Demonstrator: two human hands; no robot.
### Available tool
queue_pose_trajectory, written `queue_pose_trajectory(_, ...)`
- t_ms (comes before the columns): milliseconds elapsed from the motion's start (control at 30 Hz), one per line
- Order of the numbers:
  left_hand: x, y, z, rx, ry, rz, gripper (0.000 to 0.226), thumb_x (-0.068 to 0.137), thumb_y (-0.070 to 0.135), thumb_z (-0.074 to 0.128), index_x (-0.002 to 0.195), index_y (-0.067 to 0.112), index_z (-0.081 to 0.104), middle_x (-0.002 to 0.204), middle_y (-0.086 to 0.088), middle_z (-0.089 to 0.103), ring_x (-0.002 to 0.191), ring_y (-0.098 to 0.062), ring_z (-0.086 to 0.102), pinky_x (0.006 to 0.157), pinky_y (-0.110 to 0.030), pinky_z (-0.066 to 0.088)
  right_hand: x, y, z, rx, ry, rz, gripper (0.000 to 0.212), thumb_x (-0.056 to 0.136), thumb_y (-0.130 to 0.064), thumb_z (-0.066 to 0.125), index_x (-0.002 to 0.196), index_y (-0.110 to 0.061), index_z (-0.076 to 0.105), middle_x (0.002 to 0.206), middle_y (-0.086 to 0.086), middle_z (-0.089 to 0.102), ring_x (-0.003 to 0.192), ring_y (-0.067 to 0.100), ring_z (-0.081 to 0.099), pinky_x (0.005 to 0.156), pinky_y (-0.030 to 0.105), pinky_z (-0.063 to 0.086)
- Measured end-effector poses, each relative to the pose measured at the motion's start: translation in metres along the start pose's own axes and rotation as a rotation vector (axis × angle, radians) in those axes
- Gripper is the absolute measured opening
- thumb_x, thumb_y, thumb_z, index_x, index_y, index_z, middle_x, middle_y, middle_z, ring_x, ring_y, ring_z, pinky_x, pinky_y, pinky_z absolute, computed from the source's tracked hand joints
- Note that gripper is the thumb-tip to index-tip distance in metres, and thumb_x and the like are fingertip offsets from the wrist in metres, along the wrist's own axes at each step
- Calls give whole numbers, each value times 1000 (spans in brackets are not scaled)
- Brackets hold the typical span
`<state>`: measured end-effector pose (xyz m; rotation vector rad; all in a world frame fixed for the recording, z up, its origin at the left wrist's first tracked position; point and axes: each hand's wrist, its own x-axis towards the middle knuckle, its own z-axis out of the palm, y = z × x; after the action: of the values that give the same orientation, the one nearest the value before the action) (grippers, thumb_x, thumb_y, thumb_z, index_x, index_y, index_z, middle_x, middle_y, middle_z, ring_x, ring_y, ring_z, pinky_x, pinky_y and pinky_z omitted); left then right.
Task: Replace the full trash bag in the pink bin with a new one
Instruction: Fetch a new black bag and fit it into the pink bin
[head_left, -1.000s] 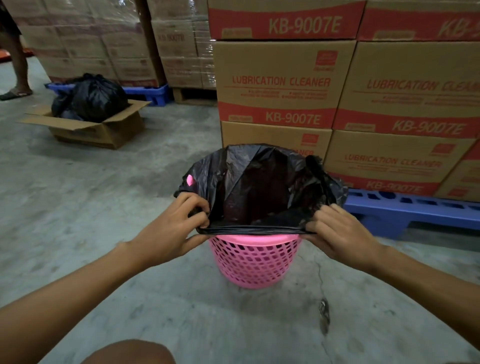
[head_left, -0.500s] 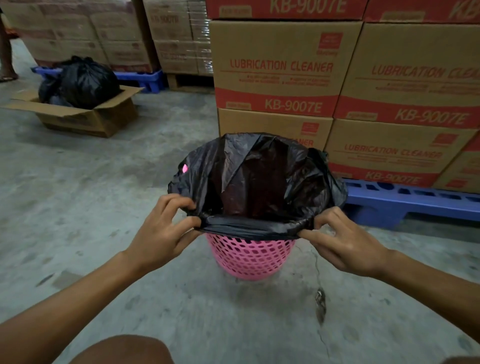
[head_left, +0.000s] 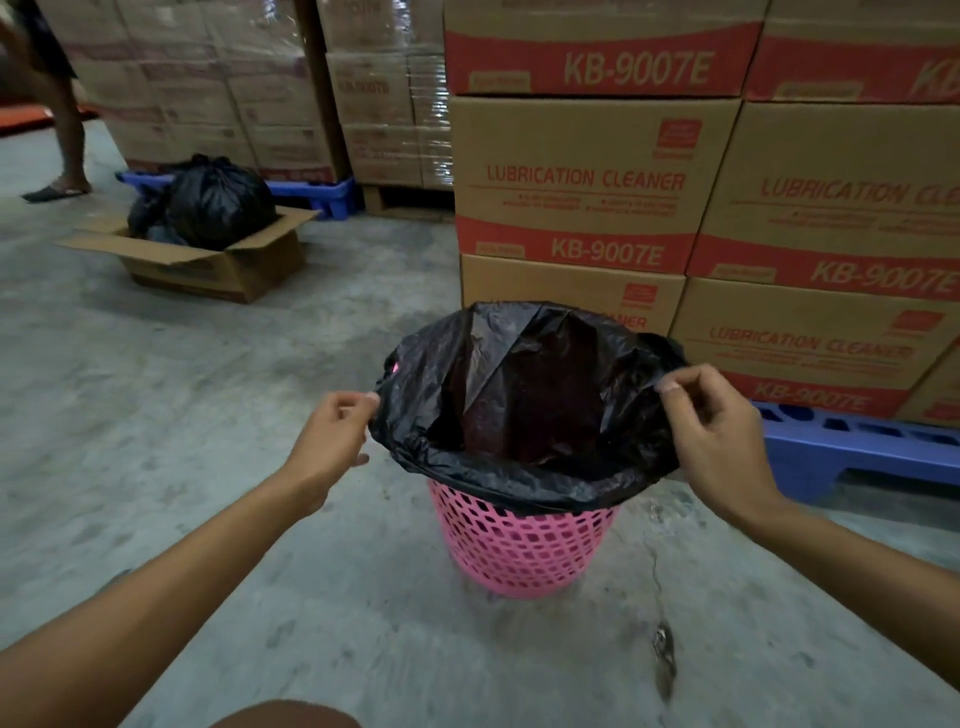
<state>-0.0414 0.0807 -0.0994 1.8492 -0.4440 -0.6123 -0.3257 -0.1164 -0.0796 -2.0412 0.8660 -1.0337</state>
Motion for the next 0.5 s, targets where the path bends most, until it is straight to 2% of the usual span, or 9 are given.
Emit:
queue_pose_trajectory(33, 3, 5, 0, 9, -53, -90, 31, 96, 41, 53, 106, 13, 60, 107, -6, 60, 99, -28, 62, 80, -39, 53, 12, -2, 3, -159, -61, -16, 14, 100, -27, 48, 105, -23, 61, 93, 5, 57, 87, 25, 55, 79, 44, 43)
queue_pose_trajectory(100, 5, 15, 0, -8, -91, -163, 27, 95, 39, 56, 89, 13, 63, 96, -8, 66, 87, -25, 65, 76, -37, 55, 38, -5, 13, -506, -280, -6, 36, 99, -42, 44, 133, -30, 51, 129, 1, 50, 125, 24, 43, 103, 48, 29)
queue_pose_trajectory(133, 6, 19, 1, -29, -82, -173, 26, 95, 35, 57, 82, 13, 59, 90, -8, 67, 79, -24, 65, 74, -36, 55, 48, -9, 18, -616, -393, -14, 45, 99, -49, 41, 141, -32, 44, 144, 1, 43, 136, 24, 34, 109, 49, 24)
queue_pose_trajectory(200, 11, 24, 3, -64, -45, -178, 26, 98, 28, 54, 76, 14, 50, 81, -8, 64, 70, -22, 62, 70, -35, 54, 59, -25, 30, -639, -612, -105, 59, 95, -63, 33, 146, -35, 39, 154, -1, 39, 143, 23, 32, 116, 49, 22)
queue_pose_trajectory(300, 16, 18, 6, -65, -32, -216, 27, 101, 20, 46, 76, 13, 50, 75, -7, 60, 64, -21, 59, 64, -33, 52, 43, -49, 49, -419, -1016, -179, 62, 93, -66, 33, 144, -34, 45, 148, -5, 50, 134, 15, 46, 110, 32, 34)
queue_pose_trajectory(367, 20, 9, 9, -98, -58, -296, 24, 101, 16, 43, 82, 11, 57, 76, -7, 61, 64, -20, 57, 61, -31, 52, 24, -54, 62, -422, -1182, -223, 57, 91, -69, 35, 132, -35, 56, 134, -6, 61, 121, 14, 56, 104, 33, 42)
queue_pose_trajectory(433, 27, 2, 12, -228, -89, -421, 27, 100, 9, 38, 86, 10, 61, 79, -8, 63, 68, -18, 57, 62, -29, 53, 10, -53, 71, -409, -1206, -265, 52, 89, -74, 33, 93, -32, 63, 93, -1, 68, 85, 14, 61, 83, 40, 49)
queue_pose_trajectory(467, 29, -1, 13, -301, -108, -485, 30, 100, 7, 35, 86, 9, 62, 81, -8, 64, 70, -18, 58, 62, -29, 54, 7, -51, 72, -392, -1184, -274, 57, 88, -76, 32, 80, -25, 57, 79, 6, 61, 70, 16, 55, 74, 44, 47)
queue_pose_trajectory(500, 32, -4, 15, -358, -128, -534, 32, 99, 6, 34, 87, 8, 63, 83, -9, 66, 72, -18, 60, 59, -27, 57, 6, -50, 72, -392, -1166, -275, 61, 88, -76, 32, 75, -20, 52, 74, 12, 57, 63, 17, 50, 69, 46, 46)
